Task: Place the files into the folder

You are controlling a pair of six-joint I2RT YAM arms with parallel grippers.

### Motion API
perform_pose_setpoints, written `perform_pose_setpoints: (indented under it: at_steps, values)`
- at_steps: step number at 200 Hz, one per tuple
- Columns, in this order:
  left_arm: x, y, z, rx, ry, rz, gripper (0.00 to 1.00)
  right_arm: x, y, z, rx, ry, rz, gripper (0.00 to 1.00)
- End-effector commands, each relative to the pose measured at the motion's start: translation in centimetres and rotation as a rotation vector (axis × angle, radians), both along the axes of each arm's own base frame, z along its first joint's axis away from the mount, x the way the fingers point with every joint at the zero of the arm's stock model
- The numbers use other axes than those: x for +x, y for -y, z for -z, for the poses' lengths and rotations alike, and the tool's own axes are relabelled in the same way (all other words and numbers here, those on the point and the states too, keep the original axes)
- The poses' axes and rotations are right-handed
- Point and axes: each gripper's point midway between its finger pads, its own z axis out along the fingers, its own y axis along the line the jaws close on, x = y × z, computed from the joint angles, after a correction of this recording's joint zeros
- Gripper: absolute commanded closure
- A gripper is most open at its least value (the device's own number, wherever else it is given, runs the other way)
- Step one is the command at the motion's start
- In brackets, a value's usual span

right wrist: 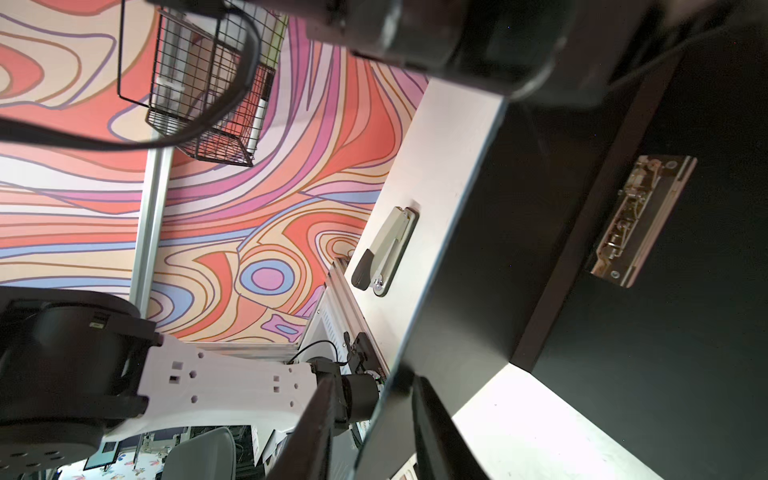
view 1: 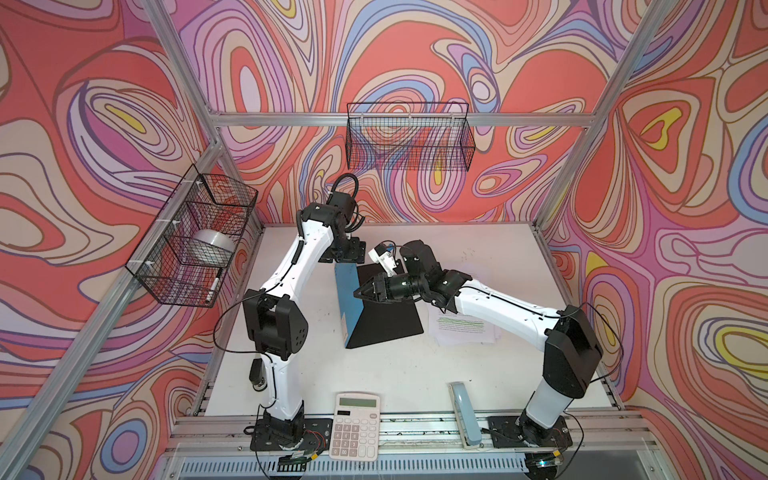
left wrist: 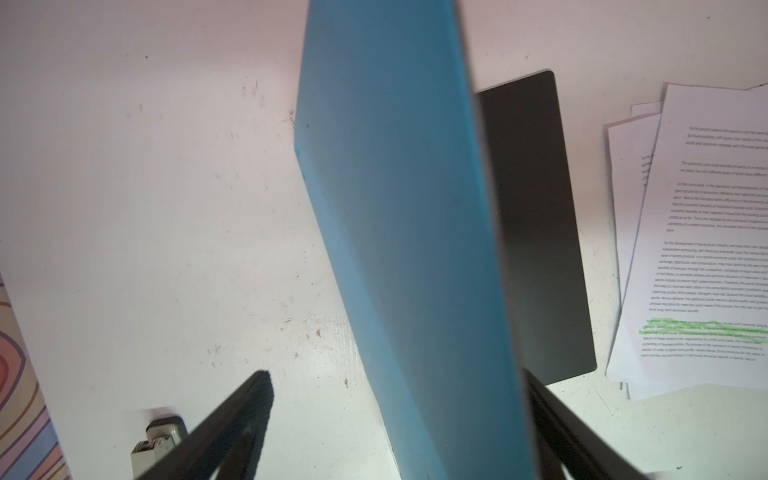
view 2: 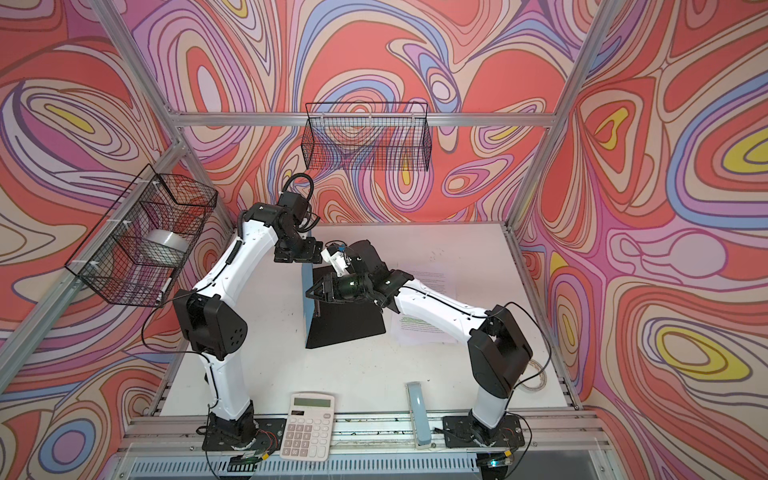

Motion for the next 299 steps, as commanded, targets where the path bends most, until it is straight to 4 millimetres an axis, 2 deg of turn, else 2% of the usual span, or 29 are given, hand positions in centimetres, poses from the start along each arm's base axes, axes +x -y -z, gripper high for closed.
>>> perform_pose_setpoints:
  at_steps: [1, 32, 76, 104, 149, 199, 225, 244, 299]
  values:
    - [-0.9, -2.3, -1.3, 0.013, 0.008, -0.060, 0.18, 0.0, -1.1, -1.6, 0.056, 0.036, -0.019, 0.66]
    - [-1.1, -3.5, -1.5, 0.001, 0.006, -0.088, 0.30, -0.1, -1.2, -2.1, 0.068, 0.045, -0.021, 0.65]
    - [-1.1, -5.3, -2.8, 0.011, 0.043, -0.127, 0.46, -0.4, -0.4, -3.0, 0.076, 0.073, 0.000, 0.65]
    - [-1.3, -5.9, -3.4, 0.002, 0.054, -0.136, 0.55, -0.7, 0.1, -2.4, 0.056, 0.073, 0.008, 0.65]
    - [-1.6, -6.8, -2.7, 0.000, 0.028, -0.151, 0.70, -1.2, 1.2, -1.4, 0.034, 0.068, 0.033, 0.64]
    - [-1.9, -8.0, -2.3, 0.013, 0.006, -0.160, 0.81, -1.6, 2.8, -0.8, -0.025, 0.082, 0.069, 0.64]
    - [-1.7, -9.0, -2.1, 0.022, 0.002, -0.190, 0.89, -1.2, 4.0, 1.0, -0.099, 0.074, 0.123, 0.64]
    - [-1.4, -9.4, -1.8, 0.009, -0.005, -0.199, 1.00, -1.1, 4.8, 2.6, -0.148, 0.064, 0.158, 0.64]
    - [-0.1, -8.7, -1.3, -0.043, -0.021, -0.167, 1.00, -0.8, 7.0, 6.7, -0.306, 0.021, 0.236, 0.65]
